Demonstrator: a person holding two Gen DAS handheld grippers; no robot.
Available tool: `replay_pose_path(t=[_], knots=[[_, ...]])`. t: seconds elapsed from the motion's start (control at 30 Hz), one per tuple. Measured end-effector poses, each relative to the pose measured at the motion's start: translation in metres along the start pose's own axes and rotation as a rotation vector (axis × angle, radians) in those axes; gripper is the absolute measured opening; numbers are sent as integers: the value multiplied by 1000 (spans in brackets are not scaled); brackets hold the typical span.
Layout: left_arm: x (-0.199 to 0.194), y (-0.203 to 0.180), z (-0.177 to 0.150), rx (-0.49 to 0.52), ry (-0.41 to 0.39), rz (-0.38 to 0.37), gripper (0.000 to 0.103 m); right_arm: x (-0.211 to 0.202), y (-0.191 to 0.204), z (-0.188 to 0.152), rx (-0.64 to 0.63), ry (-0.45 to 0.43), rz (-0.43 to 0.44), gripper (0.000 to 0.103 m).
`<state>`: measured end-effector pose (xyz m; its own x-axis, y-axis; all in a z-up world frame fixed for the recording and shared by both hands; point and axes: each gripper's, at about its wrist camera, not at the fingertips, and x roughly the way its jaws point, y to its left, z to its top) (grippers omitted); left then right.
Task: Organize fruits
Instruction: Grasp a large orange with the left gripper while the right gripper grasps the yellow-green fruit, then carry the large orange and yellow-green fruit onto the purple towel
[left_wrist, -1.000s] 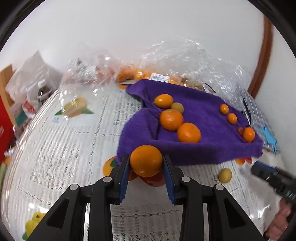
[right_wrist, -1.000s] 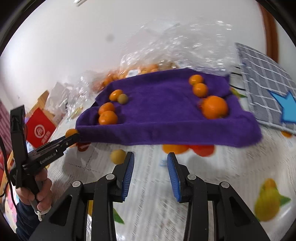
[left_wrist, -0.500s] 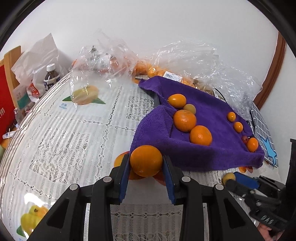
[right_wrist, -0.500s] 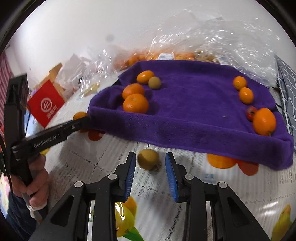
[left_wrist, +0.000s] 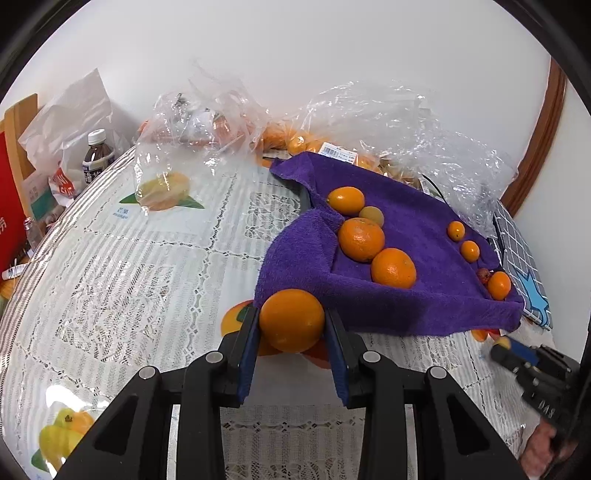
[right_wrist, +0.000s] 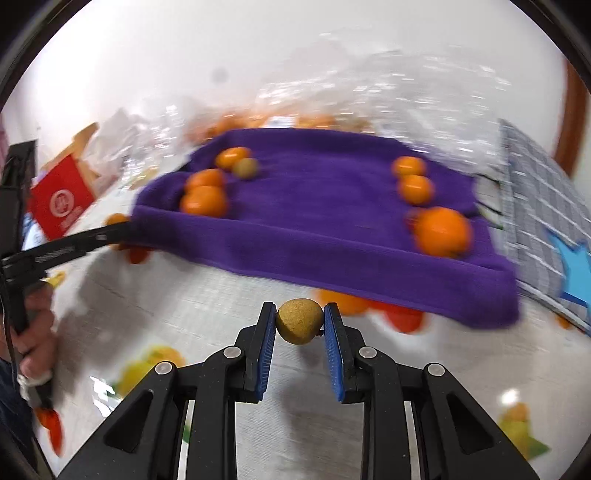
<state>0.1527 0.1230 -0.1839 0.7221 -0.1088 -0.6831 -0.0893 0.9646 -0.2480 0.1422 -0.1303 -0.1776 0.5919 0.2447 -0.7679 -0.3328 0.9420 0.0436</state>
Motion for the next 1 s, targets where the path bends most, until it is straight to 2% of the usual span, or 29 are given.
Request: replay_pose_path(t=[0.23,0.3,0.37,0.5,0.63,0.77,1.0], knots=[[2,-5,-2,14,13,-22,33,-12,-57,-17,84,-9,-101,26],[1,-6,-2,21,10,-23,33,-10,-66,-20,114,12,-85,26],[1,-7,-2,22,8,-31,33,-14,-67,-20,116,-12,-73,26],[2,-6,-3,20,11,-43,33,-13,-63,-21,99,-3,-81,26],[-1,-10,-4,30,1,-57,33,-17,-67,-23,121,-18,-51,26],[-4,-16,-6,52,-10,-94,33,-19,-70,-23,138,-30,-36,26],[-7,-27,-12,75,-12,-118,33,-22,-63,-24,99,-43,-24,26]])
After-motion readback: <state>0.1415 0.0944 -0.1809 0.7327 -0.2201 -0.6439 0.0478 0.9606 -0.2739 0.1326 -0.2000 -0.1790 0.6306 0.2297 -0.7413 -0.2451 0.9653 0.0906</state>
